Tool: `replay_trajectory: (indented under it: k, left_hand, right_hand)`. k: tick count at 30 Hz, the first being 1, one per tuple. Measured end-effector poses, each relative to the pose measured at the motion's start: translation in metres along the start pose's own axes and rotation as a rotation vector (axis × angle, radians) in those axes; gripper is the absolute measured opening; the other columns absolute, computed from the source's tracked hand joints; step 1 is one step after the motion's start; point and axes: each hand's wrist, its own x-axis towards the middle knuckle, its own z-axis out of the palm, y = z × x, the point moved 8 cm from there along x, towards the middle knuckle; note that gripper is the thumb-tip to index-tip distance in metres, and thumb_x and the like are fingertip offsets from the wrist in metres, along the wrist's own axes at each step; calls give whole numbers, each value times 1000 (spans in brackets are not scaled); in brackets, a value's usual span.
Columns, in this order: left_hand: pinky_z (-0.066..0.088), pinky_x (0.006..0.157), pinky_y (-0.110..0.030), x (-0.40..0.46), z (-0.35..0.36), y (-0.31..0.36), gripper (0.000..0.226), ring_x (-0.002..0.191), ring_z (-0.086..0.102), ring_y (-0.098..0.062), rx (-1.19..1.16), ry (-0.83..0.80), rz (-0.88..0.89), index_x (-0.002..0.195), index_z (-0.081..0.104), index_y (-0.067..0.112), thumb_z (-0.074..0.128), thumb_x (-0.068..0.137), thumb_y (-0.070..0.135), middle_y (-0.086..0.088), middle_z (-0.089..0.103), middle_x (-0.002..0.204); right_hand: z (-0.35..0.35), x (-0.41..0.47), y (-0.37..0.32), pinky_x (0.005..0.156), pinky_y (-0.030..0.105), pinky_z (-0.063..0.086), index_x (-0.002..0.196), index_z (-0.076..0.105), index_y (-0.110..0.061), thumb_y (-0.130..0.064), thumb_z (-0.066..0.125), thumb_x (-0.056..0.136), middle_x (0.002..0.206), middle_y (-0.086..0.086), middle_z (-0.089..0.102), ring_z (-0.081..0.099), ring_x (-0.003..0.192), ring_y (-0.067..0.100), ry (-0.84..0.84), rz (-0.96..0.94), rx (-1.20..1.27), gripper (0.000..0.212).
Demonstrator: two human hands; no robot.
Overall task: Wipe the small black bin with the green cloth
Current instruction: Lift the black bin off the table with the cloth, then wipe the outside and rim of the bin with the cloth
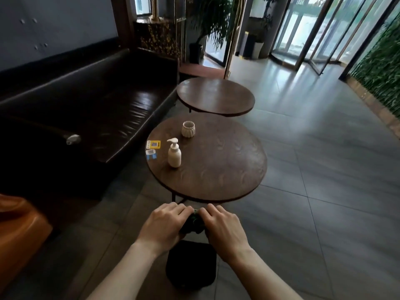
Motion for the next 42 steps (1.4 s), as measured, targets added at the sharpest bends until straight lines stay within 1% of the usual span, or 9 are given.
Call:
replay_trajectory:
  k: [6,9,14,20,24,31,35,38,42]
  left_hand:
    - [57,79,-29,-30,35,1,45,87,69,-14,-54,-8,-10,112,65,26,80,70,21,10,70,95]
    - [57,72,-29,-43,49,5,43,84,68,-16,-72,-7,-31,109,66,26,78,68,19,10,70,93]
    - [59,69,-30,-65,79,18,49,84,68,-17,-93,-48,-58,108,66,25,80,61,18,9,69,92]
    - [59,74,-32,-84,129,43,56,92,68,-17,-83,-138,-96,114,66,25,82,60,20,10,70,99]
    - [59,73,-30,-98,171,67,58,91,69,-17,-88,-169,-107,113,67,25,84,58,18,10,70,99]
    - [59,72,-30,-133,255,103,54,91,69,-16,-162,-237,-116,112,67,24,85,61,25,9,70,100]
    - [59,79,-28,-148,309,110,55,99,68,-14,-197,-278,-74,116,64,26,83,64,25,10,70,109]
    - [57,93,-30,-156,350,103,57,115,67,-15,-183,-270,-36,124,63,25,82,70,32,8,69,124]
    - [47,111,-37,-166,414,77,62,132,58,-16,-153,-248,-17,135,59,24,75,79,46,5,61,141]
  right_hand:
    - [30,-23,-16,51,33,52,103,68,-22,-18,81,76,88,-3,66,67,74,19,-53,30,-29,30]
    - [45,-37,-20,57,35,55,110,67,-22,-16,73,84,95,-2,66,68,83,21,-96,44,-29,27]
    - [76,-62,-22,67,36,55,119,61,-22,-14,67,89,107,-2,63,65,94,22,-145,32,-8,32]
    - [117,-98,-10,53,34,50,107,68,-22,-8,79,71,92,-3,65,67,79,21,-167,39,24,40]
    - [155,-130,5,45,32,46,98,70,-23,-8,85,60,82,-4,64,65,69,20,-161,46,38,43]
    - [237,-187,21,47,30,49,97,71,-24,-7,88,55,81,-5,64,65,67,19,-185,43,116,48]
    - [289,-210,29,44,28,45,90,71,-23,-8,92,47,77,-6,62,63,62,17,-182,75,146,51]
    - [333,-222,37,43,29,45,88,71,-22,-7,92,45,76,-5,62,63,62,18,-164,97,147,50]
    - [401,-228,51,43,30,45,90,73,-22,-5,93,43,76,-5,62,62,61,18,-151,144,155,54]
